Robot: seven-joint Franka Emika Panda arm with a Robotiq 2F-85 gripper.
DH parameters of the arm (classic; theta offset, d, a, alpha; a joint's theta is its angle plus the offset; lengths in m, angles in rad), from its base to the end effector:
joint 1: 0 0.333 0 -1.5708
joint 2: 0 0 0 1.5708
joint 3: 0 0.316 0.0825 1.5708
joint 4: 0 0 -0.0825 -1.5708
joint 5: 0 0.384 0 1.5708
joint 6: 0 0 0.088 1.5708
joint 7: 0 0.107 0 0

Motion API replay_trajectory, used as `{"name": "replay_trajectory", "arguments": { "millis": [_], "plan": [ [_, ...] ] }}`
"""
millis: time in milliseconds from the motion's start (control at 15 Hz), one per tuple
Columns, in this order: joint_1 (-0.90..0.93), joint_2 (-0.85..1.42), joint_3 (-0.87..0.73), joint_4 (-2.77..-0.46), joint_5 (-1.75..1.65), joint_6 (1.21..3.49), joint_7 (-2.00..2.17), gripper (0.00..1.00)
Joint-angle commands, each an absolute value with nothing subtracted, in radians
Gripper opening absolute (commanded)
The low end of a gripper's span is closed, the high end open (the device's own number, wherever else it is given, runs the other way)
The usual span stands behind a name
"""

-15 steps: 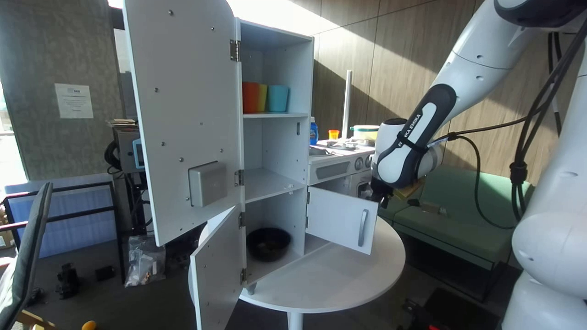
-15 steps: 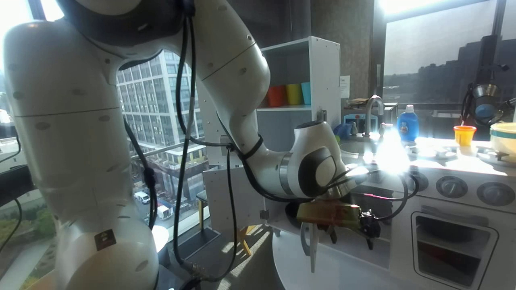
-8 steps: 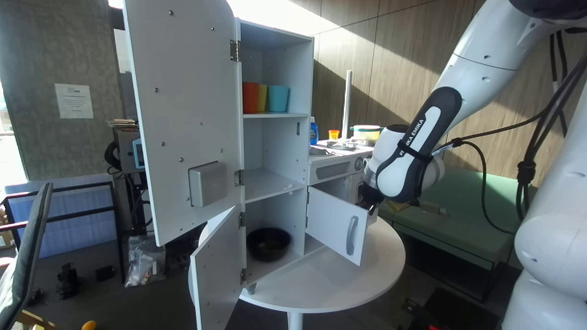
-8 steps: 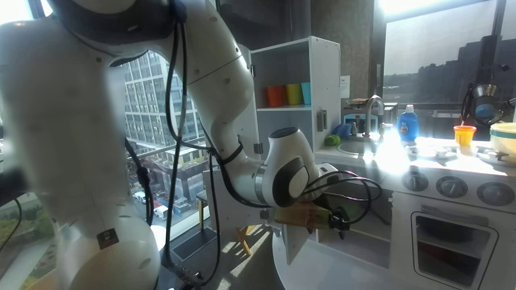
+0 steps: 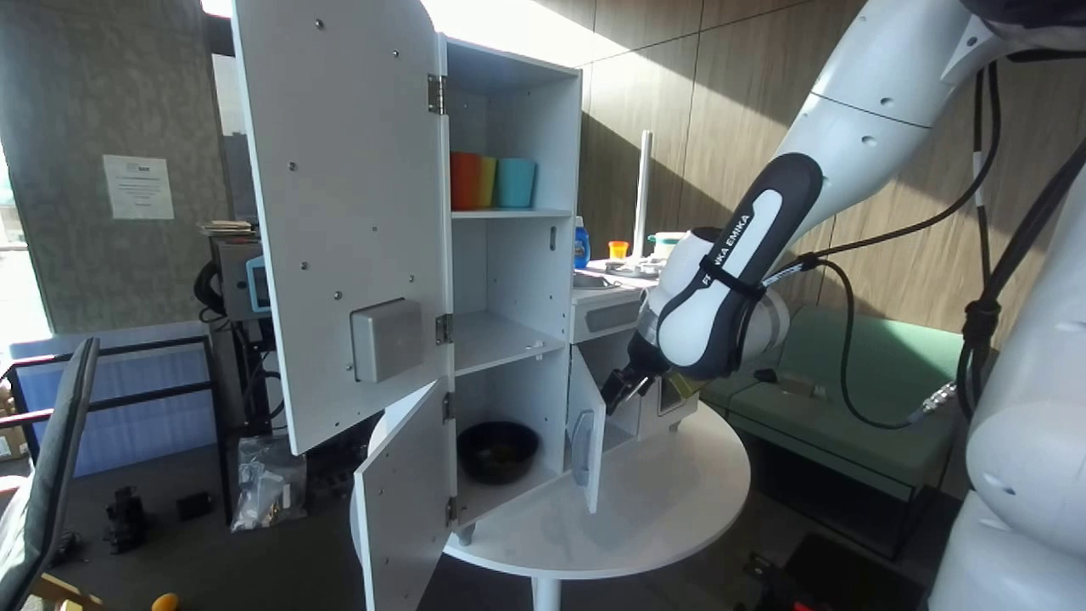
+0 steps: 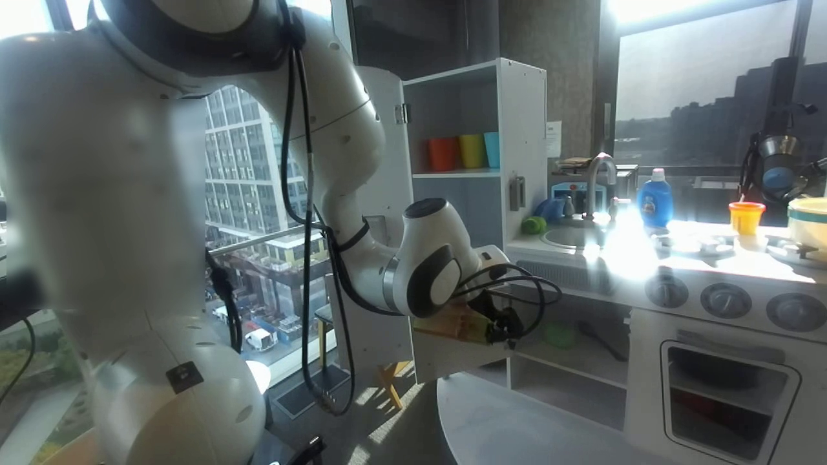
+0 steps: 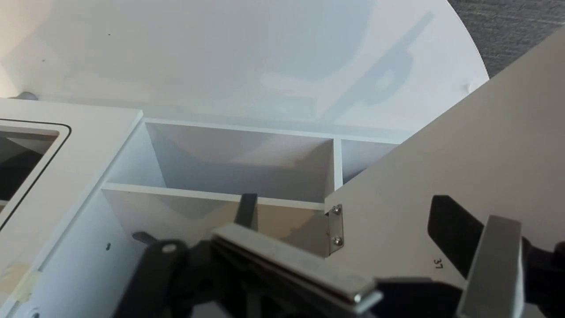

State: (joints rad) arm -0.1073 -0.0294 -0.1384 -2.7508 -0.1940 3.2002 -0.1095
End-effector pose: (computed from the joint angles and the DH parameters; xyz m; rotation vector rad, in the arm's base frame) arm 0.4225 -0.0870 0.2792 2.9453 0.0873 0.6964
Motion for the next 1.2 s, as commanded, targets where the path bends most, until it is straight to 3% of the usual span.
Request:
{"name": "replay_trajectory", "arguments": {
  "millis": [0, 533, 1133],
  "plan": [
    [-0.164, -0.037, -0.163, -2.721, -0.228, 3.204, -0.098, 1.00],
    [-0.279, -0.027, -0.252, -2.558, -0.458, 3.027, -0.262, 1.00],
    [-0.326, 0.086, -0.315, -2.325, -0.841, 3.032, -0.293, 1.00]
  ]
}}
